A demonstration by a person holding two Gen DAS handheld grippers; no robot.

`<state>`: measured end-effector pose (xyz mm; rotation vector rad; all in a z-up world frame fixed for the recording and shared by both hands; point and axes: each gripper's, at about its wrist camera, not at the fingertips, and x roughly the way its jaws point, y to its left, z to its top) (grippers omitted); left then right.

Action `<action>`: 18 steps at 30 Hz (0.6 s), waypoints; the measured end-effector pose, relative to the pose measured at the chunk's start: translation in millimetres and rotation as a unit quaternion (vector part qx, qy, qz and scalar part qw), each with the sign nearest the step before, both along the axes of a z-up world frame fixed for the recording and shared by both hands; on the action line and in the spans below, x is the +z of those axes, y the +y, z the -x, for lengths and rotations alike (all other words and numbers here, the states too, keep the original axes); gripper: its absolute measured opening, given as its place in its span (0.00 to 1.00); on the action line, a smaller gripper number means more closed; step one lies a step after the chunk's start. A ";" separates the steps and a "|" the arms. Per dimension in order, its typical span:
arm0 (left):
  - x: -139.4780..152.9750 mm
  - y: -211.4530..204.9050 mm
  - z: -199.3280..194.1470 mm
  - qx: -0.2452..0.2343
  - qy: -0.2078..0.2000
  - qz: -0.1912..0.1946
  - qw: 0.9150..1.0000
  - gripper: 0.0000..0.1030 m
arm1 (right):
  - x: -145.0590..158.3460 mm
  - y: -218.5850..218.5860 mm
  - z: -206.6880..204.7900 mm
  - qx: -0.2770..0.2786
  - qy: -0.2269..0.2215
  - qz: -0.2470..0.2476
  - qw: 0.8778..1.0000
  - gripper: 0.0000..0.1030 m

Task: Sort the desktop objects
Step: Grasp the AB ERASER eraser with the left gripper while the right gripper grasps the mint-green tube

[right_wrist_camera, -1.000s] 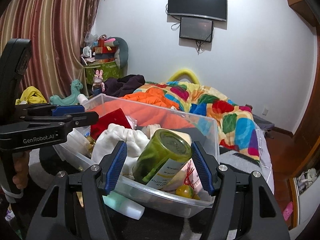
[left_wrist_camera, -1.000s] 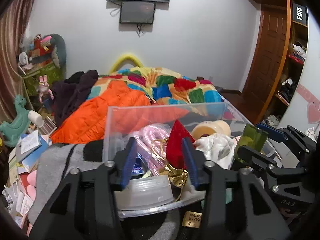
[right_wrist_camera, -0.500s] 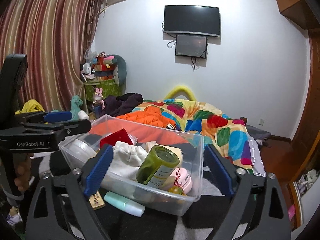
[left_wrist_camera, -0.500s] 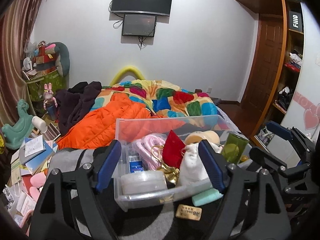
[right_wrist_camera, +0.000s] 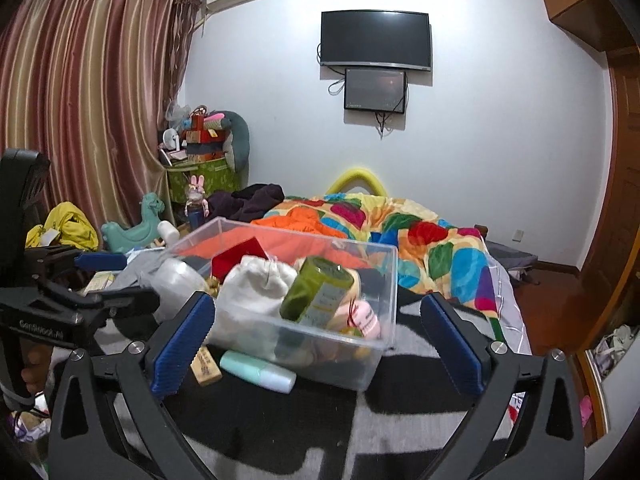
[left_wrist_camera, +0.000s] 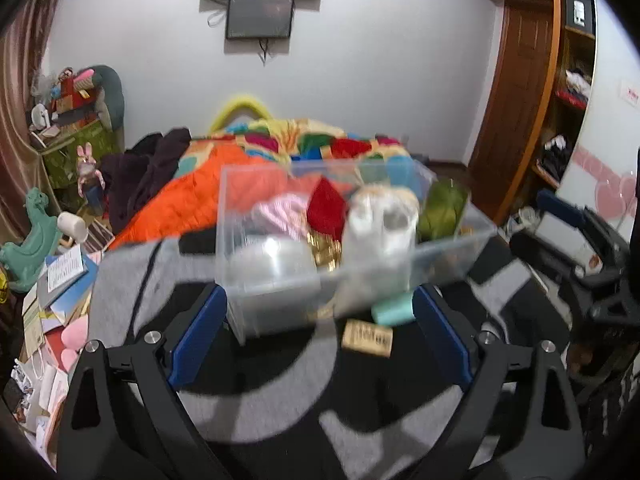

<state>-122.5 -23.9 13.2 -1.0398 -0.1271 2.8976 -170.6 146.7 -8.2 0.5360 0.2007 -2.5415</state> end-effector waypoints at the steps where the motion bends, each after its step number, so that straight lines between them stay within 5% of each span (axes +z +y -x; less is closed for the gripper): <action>1: -4.6 1.3 -1.6 -0.002 -0.008 0.002 1.000 0.92 | -1.6 0.7 -0.9 -0.003 -0.002 -0.002 1.000 1.00; 18: -48.4 31.8 18.8 -0.053 -0.096 0.008 0.994 0.92 | -28.6 14.5 -0.4 -0.013 -0.046 -0.002 0.999 1.00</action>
